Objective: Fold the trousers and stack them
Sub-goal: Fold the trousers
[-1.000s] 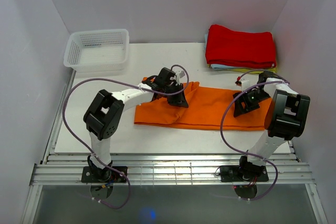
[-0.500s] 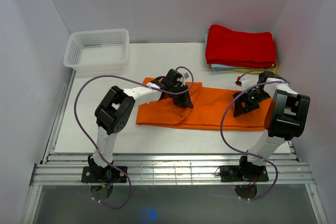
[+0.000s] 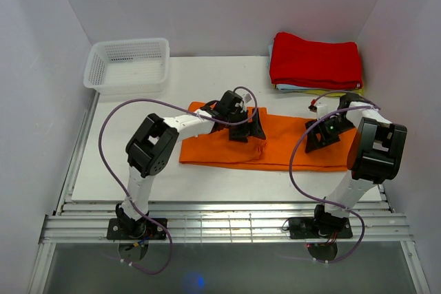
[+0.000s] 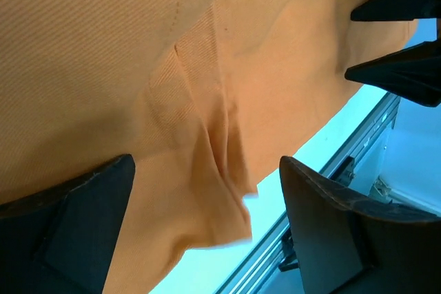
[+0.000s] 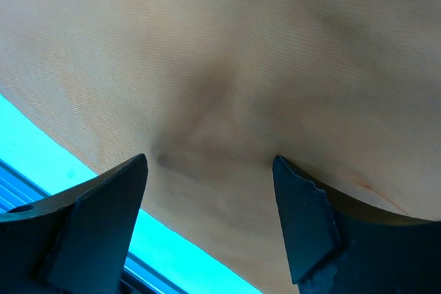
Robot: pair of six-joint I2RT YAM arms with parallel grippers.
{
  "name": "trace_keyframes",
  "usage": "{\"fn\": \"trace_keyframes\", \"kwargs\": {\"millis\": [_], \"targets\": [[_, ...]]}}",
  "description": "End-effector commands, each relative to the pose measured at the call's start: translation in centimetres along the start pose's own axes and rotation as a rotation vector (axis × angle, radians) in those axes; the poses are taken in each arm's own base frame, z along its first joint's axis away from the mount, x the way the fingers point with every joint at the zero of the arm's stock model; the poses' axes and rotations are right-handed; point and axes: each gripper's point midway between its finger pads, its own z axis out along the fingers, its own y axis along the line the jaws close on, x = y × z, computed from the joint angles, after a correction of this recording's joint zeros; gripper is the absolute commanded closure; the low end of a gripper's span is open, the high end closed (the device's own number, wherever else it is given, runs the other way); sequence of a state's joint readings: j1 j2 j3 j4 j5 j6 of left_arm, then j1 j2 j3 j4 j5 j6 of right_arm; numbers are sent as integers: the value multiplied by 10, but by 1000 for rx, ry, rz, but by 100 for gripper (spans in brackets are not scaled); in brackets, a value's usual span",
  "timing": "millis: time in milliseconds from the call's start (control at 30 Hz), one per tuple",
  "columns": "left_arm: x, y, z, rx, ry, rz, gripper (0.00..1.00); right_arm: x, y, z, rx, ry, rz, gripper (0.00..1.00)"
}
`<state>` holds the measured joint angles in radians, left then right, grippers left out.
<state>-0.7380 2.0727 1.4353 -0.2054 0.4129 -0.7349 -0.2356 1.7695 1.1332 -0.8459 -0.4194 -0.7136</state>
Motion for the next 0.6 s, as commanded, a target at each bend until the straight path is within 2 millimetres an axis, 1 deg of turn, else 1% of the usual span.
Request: {"fn": "trace_keyframes", "kwargs": {"millis": [0,67,100,167,200,233,267,300,333,367,400,433,467,500,533,567], "targets": [[-25,-48,-38,120,-84,123,2,-24,16,-10,-68,-87,-18,21],[-25,-51,-56,130,-92,189,2,-33,22,-17,-83,-113,-15,21],[-29,-63,-77,150,-123,222,2,-40,27,-19,-100,-134,-18,21],[-31,-55,-99,122,-143,255,2,-51,33,-26,-109,-166,-19,21],[-37,-36,-111,89,-162,240,2,-57,40,-28,-127,-185,-27,21],[-41,-31,-132,75,-185,246,2,-62,44,-32,-132,-205,-35,21],[-60,-3,-151,31,-227,230,2,-67,47,-34,-141,-220,-35,21],[-53,12,-160,43,-193,212,2,-76,55,-36,-157,-238,-54,21],[-57,24,-174,41,-198,214,2,-80,61,-36,-169,-247,-59,21],[-68,54,-191,0,-224,178,2,-87,71,-33,-190,-250,-85,21],[-66,68,-200,0,-214,200,2,-96,79,-34,-209,-264,-93,21],[-58,88,-205,-14,-199,179,2,-101,84,-30,-221,-260,-101,21],[-62,113,-220,-44,-223,144,2,-108,100,-24,-248,-250,-136,21],[-57,123,-225,-34,-212,142,2,-119,108,-24,-266,-268,-152,23],[-48,137,-226,-45,-194,113,2,-124,116,-18,-289,-262,-162,24],[-46,154,-232,-58,-197,79,5,-129,128,-14,-317,-260,-183,24]]}}
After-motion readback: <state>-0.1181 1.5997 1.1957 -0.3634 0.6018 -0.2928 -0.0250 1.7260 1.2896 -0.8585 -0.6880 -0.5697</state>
